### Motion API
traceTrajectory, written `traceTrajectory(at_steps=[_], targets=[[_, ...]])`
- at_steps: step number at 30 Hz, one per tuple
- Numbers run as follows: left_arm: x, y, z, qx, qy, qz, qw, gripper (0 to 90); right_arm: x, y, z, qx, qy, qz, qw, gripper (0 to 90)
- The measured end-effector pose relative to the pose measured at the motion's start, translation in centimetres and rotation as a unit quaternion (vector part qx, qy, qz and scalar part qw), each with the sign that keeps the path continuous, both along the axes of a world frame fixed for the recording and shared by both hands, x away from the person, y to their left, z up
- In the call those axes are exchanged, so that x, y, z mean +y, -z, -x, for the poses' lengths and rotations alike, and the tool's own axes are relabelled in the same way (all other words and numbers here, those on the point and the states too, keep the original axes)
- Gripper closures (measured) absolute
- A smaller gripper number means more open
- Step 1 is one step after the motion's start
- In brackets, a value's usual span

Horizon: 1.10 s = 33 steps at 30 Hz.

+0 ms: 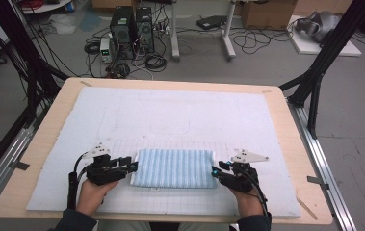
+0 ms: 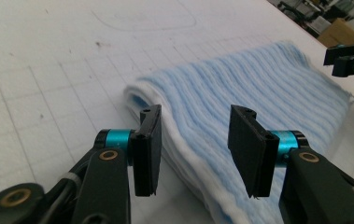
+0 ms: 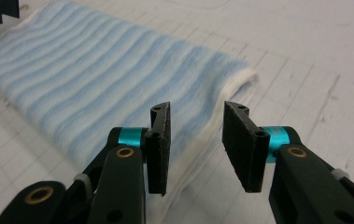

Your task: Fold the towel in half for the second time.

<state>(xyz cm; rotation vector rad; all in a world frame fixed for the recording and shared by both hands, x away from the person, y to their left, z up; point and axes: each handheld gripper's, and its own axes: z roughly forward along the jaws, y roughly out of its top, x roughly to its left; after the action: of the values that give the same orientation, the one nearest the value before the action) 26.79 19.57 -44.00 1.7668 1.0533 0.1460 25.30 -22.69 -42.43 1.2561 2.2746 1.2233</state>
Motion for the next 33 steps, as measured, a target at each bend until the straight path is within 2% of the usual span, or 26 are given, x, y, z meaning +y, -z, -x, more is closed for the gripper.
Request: traceTrajectory(at_steps=[3, 7, 10, 12, 14, 15, 17, 19, 25, 33], targets=[[-0.2, 0.3, 0.7, 0.002, 0.014, 0.001, 0.9999, 62.9, 0.2, 0.3, 0.7, 0.005, -0.008, 0.008, 0.9999, 61.7], [-0.4, 0.6, 1.3, 0.008, 0.023, 0.000, 0.9997, 63.7, 0.6, 0.5, 1.3, 0.009, -0.014, 0.018, 0.9997, 60.3], [-0.6, 0.9, 1.5, 0.014, 0.028, -0.008, 0.9995, 63.7, 0.7, 0.9, 1.3, 0.019, -0.012, 0.023, 0.9995, 60.4], [-0.7, 1.0, 1.6, 0.016, 0.029, -0.020, 0.9993, 67.5, 0.6, 1.1, 1.3, 0.024, -0.016, 0.023, 0.9993, 68.2], [-0.7, 1.1, 1.8, 0.012, 0.035, -0.029, 0.9989, 79.4, 0.6, 1.2, 1.4, 0.028, -0.020, 0.022, 0.9991, 76.6], [-0.7, 1.0, 1.8, 0.007, 0.036, -0.032, 0.9988, 85.2, 0.7, 1.2, 1.4, 0.025, -0.022, 0.025, 0.9992, 80.4], [-0.8, 0.8, 1.9, 0.001, 0.038, -0.035, 0.9987, 87.7, 0.7, 1.0, 1.6, 0.010, -0.023, 0.028, 0.9993, 84.4], [-0.8, 0.6, 1.9, -0.005, 0.038, -0.030, 0.9988, 88.1, 0.7, 0.8, 1.7, 0.005, -0.022, 0.027, 0.9994, 85.5], [-0.4, -0.3, 1.7, -0.009, 0.034, 0.003, 0.9994, 88.1, 0.5, 0.2, 1.6, -0.006, -0.019, 0.015, 0.9997, 85.7], [-0.1, -1.1, 0.9, -0.007, 0.032, 0.047, 0.9984, 88.1, 0.4, -0.7, 1.3, -0.015, -0.013, 0.011, 0.9997, 85.6]])
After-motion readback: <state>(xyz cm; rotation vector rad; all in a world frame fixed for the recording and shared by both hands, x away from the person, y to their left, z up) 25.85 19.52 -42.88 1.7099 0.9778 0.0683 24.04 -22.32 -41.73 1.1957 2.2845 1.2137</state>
